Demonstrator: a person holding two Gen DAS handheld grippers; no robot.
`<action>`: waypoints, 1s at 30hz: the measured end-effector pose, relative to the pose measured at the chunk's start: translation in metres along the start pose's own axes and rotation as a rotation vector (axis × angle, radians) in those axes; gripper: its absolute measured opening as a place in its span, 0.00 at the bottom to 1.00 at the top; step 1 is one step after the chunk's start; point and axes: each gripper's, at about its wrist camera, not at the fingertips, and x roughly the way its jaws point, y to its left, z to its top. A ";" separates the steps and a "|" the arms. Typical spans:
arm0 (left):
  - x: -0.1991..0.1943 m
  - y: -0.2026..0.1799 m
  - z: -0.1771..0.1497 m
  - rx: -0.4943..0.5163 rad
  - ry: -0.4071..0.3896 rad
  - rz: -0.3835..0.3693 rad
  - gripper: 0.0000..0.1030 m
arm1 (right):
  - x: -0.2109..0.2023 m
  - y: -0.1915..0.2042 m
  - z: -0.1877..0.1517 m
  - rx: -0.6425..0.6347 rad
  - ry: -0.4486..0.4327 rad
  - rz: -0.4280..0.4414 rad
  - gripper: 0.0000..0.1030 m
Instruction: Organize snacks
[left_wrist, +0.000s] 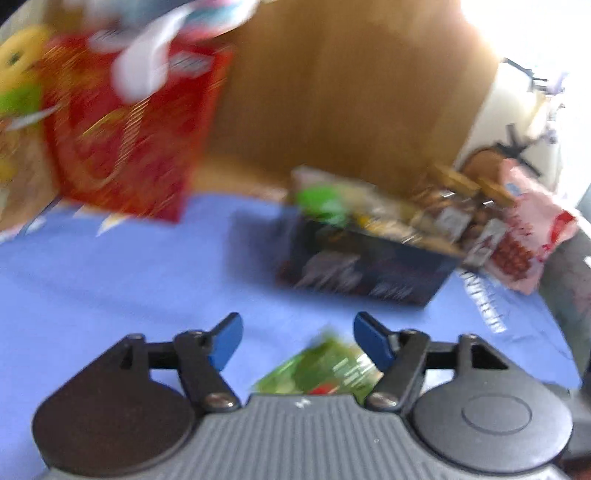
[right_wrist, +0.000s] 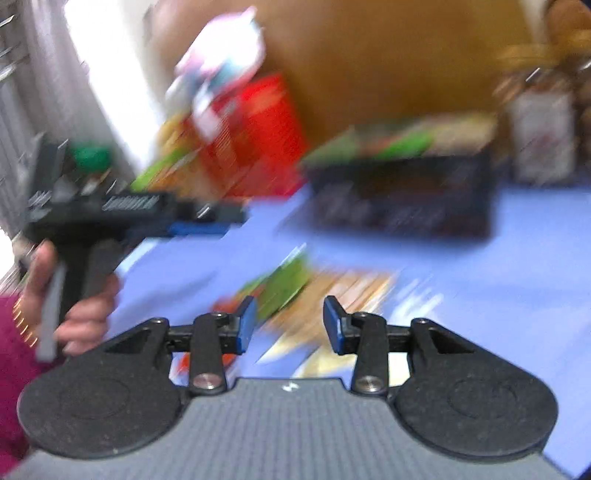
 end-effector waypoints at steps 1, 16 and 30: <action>0.000 0.006 -0.004 -0.015 0.016 0.010 0.68 | 0.007 0.010 -0.006 -0.013 0.030 0.008 0.42; -0.016 0.008 -0.067 -0.111 0.052 -0.139 0.70 | -0.033 0.009 -0.034 0.029 -0.125 -0.304 0.04; -0.019 -0.023 -0.077 -0.056 0.080 -0.175 0.70 | -0.037 0.032 -0.049 -0.044 -0.077 -0.183 0.44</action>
